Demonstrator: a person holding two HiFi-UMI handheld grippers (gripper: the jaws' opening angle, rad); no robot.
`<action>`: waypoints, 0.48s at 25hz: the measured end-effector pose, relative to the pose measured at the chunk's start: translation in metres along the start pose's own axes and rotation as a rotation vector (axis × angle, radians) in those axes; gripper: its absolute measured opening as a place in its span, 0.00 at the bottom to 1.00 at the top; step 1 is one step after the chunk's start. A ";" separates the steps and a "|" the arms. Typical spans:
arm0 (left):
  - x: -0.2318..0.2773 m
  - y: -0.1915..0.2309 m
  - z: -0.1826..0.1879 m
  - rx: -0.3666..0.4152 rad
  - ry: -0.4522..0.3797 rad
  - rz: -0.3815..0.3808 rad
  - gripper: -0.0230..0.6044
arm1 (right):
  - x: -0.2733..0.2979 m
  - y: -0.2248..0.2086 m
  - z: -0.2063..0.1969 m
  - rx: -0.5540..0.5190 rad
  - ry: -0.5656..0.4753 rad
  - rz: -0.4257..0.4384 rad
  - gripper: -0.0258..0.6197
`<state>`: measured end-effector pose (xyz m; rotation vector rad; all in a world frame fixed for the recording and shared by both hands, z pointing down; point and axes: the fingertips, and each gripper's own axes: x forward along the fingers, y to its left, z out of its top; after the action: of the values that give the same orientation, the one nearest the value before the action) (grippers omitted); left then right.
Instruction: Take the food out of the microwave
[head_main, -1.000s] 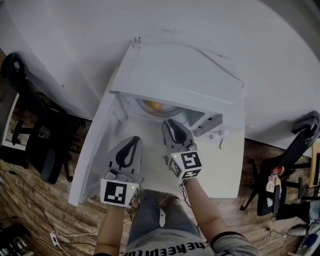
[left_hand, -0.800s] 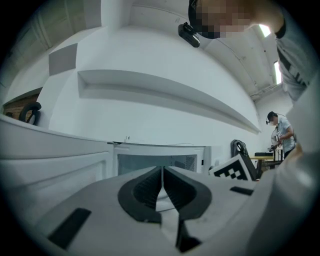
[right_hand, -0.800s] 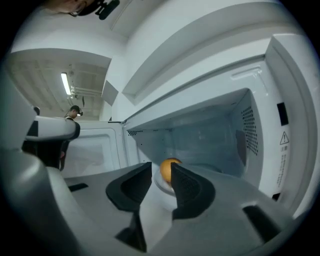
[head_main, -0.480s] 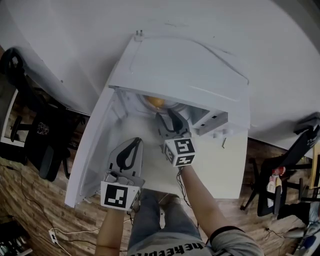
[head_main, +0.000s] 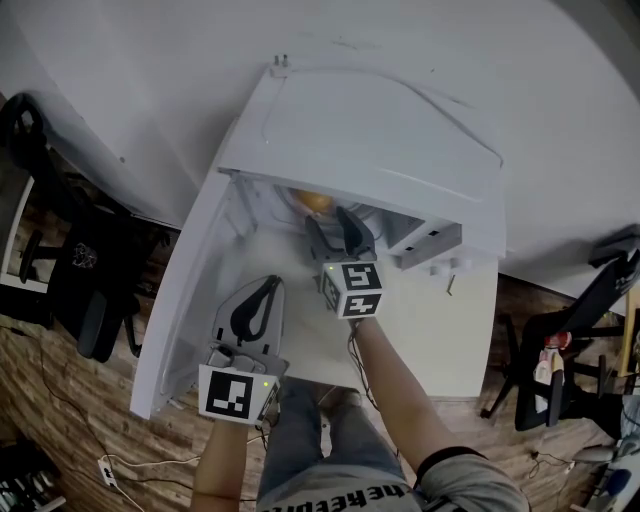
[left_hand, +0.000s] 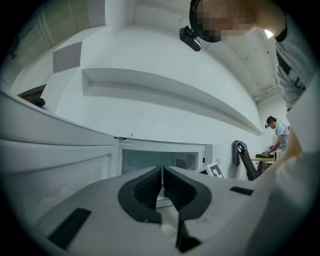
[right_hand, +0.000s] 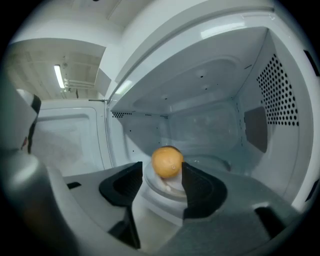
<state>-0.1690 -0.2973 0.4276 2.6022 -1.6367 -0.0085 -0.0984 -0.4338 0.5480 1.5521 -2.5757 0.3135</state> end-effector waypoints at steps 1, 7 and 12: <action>0.000 0.001 0.000 0.000 0.000 -0.001 0.06 | 0.002 0.000 0.001 0.003 -0.002 -0.006 0.42; 0.000 0.007 -0.001 -0.001 0.003 -0.001 0.06 | 0.013 0.000 0.000 -0.007 0.021 -0.033 0.46; -0.001 0.014 -0.001 -0.001 -0.002 -0.003 0.06 | 0.022 0.000 -0.002 -0.027 0.045 -0.073 0.49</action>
<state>-0.1815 -0.3023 0.4291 2.6053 -1.6329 -0.0123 -0.1081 -0.4523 0.5540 1.6065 -2.4729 0.3014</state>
